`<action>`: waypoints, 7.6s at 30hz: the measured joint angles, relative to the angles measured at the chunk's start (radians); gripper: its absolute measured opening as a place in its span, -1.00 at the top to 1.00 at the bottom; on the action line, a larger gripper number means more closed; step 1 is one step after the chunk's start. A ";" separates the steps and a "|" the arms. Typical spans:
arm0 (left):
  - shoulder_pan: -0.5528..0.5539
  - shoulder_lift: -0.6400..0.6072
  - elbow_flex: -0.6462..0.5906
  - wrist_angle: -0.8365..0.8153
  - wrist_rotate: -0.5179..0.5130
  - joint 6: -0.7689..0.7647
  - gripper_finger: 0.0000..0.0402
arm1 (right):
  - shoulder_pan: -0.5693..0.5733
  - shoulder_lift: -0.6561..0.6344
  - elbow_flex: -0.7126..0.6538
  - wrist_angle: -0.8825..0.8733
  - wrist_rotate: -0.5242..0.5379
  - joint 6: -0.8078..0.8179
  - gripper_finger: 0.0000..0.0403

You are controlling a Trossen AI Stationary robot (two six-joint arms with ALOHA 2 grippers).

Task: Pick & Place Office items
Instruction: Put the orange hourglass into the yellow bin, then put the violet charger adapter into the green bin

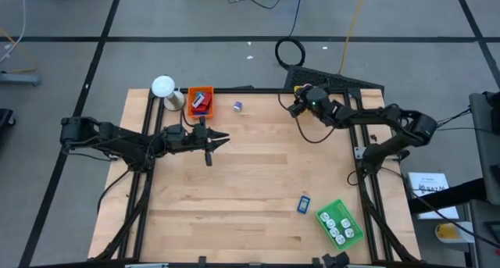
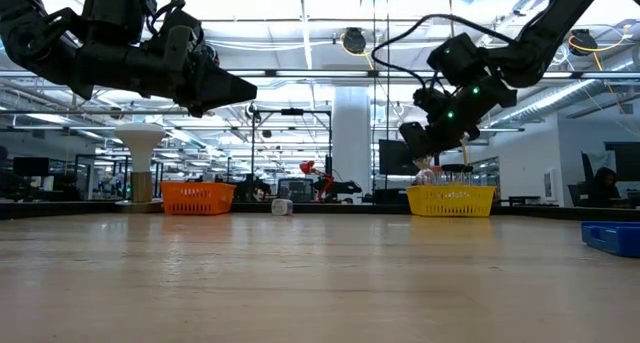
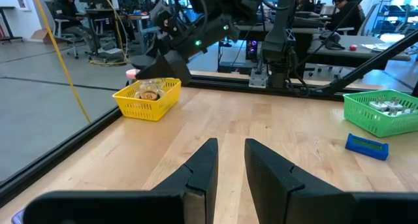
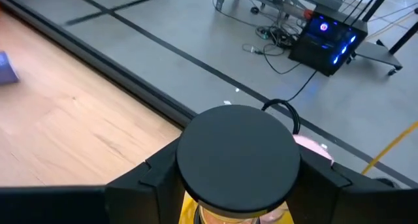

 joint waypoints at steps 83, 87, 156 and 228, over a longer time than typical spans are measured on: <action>0.015 -0.001 0.037 -0.016 -0.007 -0.281 0.62 | 0.468 -0.314 -0.178 0.047 -0.003 0.000 0.81; 0.076 0.003 0.247 -0.518 0.011 -0.291 0.62 | 0.468 -0.314 -0.178 0.048 -0.003 0.000 0.81; 0.415 0.744 0.920 -1.077 -0.155 -0.261 0.33 | 0.468 -0.313 -0.178 0.047 -0.004 0.001 0.81; -0.152 0.794 1.197 -2.030 -0.122 0.125 0.31 | 0.468 -0.313 -0.178 0.054 -0.004 0.001 0.81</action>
